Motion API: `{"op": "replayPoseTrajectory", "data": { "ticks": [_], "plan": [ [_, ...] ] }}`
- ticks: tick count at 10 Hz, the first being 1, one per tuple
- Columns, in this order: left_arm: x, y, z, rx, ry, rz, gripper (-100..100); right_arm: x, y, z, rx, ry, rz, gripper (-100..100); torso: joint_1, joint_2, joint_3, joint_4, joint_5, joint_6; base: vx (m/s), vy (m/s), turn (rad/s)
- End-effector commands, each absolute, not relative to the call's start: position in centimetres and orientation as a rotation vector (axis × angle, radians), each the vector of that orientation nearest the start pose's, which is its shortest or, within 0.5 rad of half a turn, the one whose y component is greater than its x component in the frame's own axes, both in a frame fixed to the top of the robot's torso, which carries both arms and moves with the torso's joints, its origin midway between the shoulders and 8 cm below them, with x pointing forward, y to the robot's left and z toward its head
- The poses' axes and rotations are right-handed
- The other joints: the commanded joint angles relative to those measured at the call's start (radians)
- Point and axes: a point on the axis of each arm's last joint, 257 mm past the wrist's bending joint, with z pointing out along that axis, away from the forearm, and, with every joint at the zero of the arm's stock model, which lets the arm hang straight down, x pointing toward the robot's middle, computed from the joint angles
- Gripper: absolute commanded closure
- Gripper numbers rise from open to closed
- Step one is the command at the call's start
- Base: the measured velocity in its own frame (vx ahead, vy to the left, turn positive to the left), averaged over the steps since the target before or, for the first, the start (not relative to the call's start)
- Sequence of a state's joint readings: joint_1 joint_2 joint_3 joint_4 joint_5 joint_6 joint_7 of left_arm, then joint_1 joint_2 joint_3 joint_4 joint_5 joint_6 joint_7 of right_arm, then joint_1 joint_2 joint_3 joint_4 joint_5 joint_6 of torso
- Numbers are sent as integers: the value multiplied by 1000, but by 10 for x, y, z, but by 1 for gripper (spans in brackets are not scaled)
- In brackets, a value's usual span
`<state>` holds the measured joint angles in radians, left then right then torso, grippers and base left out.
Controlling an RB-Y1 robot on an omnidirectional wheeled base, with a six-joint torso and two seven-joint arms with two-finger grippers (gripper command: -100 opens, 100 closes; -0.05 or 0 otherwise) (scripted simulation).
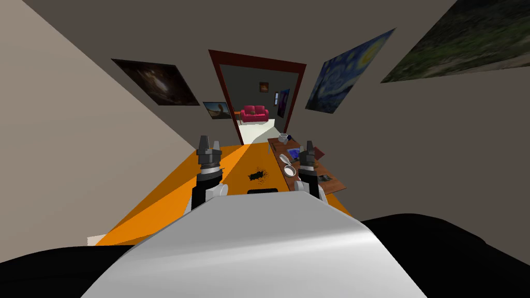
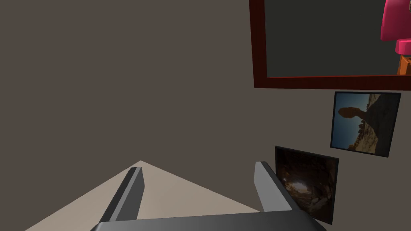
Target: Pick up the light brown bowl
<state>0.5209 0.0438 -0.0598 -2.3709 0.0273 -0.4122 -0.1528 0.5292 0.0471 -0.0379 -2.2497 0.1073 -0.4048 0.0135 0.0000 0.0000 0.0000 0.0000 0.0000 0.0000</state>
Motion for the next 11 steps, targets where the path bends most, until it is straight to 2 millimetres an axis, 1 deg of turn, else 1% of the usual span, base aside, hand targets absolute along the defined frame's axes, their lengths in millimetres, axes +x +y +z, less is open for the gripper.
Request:
{"op": "replayPoseTrajectory", "data": {
  "ticks": [1, 3, 5, 7, 9, 10, 11],
  "plan": [
    [341, 258, 40, -604, 684, -1231, 0, 363, -287, -24, 694, 798, 1117, -100, 0, 0, 0, 0, 0, 0, 13, 9, 16],
    [341, 258, 40, -604, 684, -1231, 0, 367, -277, -32, 638, 872, 1091, -100, 1, -1, -1, 0, 0, 0, 25, 20, 22],
    [341, 258, 40, -604, 684, -1231, 0, 372, -265, -46, 568, 962, 1055, -100, 2, -2, -1, 0, 0, 0, 31, 30, 25],
    [341, 258, 40, -604, 684, -1231, 0, 376, -253, -67, 488, 1064, 1009, -100, 2, -2, -1, -1, 0, 0, 42, 31, 35],
    [341, 258, 40, -604, 684, -1231, 0, 380, -242, -93, 410, 1168, 962, -100, 2, -4, -2, -1, 0, 0, 51, 43, 41],
    [341, 258, 40, -604, 684, -1231, 0, 379, -240, -94, 392, 1180, 952, -100, 3, -3, -2, -1, 1, 0, 30, 33, 14],
    [341, 258, 40, -604, 684, -1231, 0, 380, -235, -110, 343, 1239, 921, -100, 2, -2, -1, -1, 1, 0, 27, 31, 26]
  ]
}}
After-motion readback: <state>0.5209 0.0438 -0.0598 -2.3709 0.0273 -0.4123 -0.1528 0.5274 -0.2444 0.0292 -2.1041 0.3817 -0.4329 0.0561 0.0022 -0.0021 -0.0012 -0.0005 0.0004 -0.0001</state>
